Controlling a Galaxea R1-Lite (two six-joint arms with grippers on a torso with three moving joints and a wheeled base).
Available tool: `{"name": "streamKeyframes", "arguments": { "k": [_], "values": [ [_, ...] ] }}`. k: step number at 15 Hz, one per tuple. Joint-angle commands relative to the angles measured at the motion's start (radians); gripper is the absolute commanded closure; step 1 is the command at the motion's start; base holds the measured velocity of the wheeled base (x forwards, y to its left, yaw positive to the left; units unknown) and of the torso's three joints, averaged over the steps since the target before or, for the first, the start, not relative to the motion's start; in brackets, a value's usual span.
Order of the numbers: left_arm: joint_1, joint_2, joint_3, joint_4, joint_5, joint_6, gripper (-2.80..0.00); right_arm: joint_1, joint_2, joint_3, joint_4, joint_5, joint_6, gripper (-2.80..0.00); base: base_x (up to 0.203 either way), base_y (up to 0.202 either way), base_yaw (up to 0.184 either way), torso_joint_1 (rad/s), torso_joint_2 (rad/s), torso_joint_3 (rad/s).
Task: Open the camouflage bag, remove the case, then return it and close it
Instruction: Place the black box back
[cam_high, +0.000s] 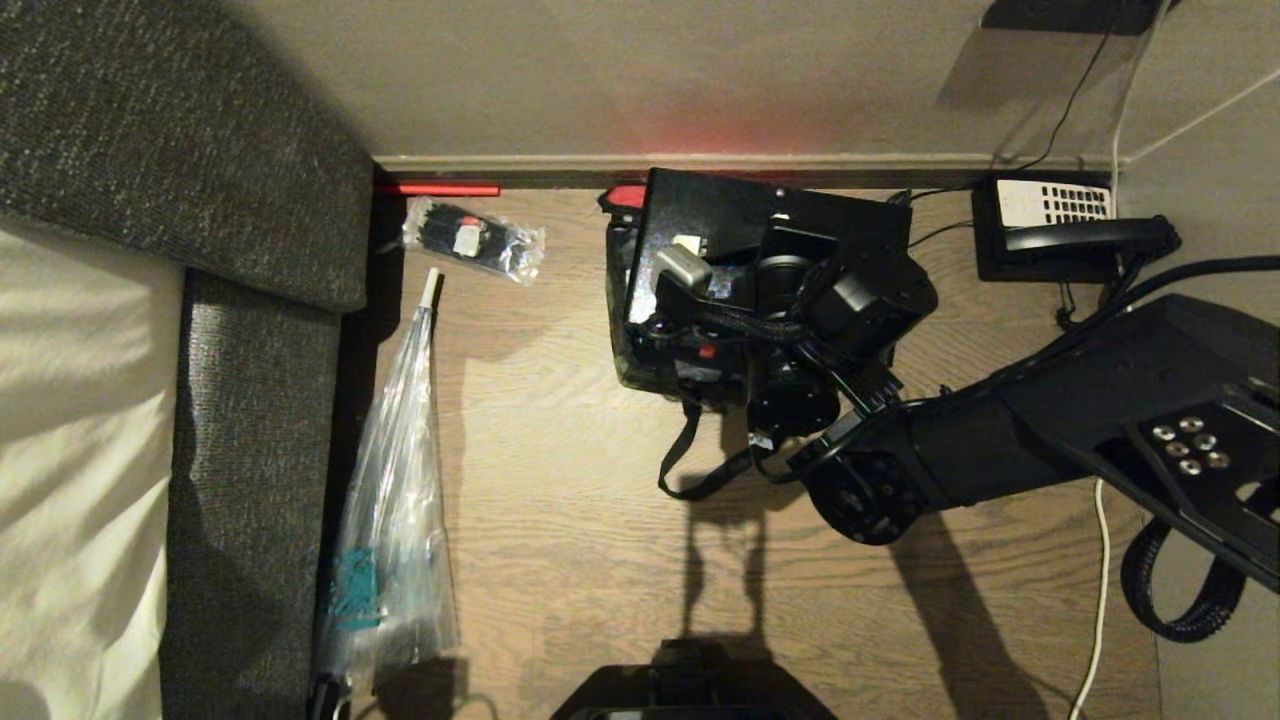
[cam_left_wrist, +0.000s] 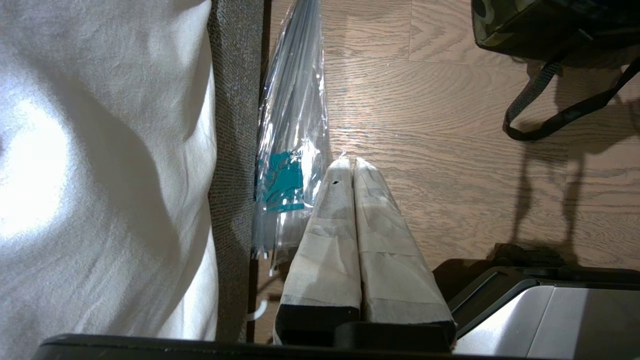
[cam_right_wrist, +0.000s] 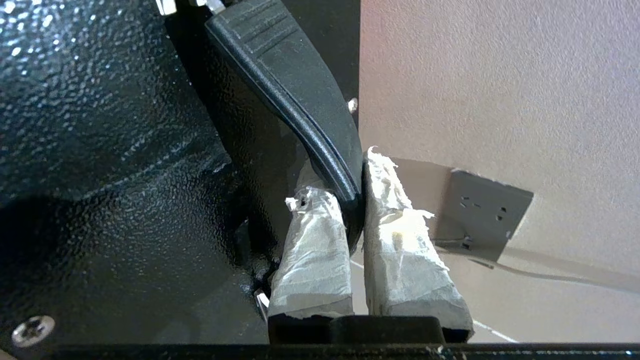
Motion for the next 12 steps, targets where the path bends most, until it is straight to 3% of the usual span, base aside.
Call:
{"name": "streamKeyframes", "arguments": {
  "k": [1,12],
  "values": [
    [0.0,0.001,0.002,0.0,0.0,0.0,0.0,0.002,0.014,0.006,-0.008,-0.003,-0.01,0.0,0.0,0.0,0.0,0.0,0.0,0.0],
    [0.0,0.001,0.0,0.0,0.0,0.0,0.0,0.011,0.089,0.005,-0.077,0.001,-0.006,0.0,0.0,0.0,0.0,0.0,0.0,0.0]
  ]
}}
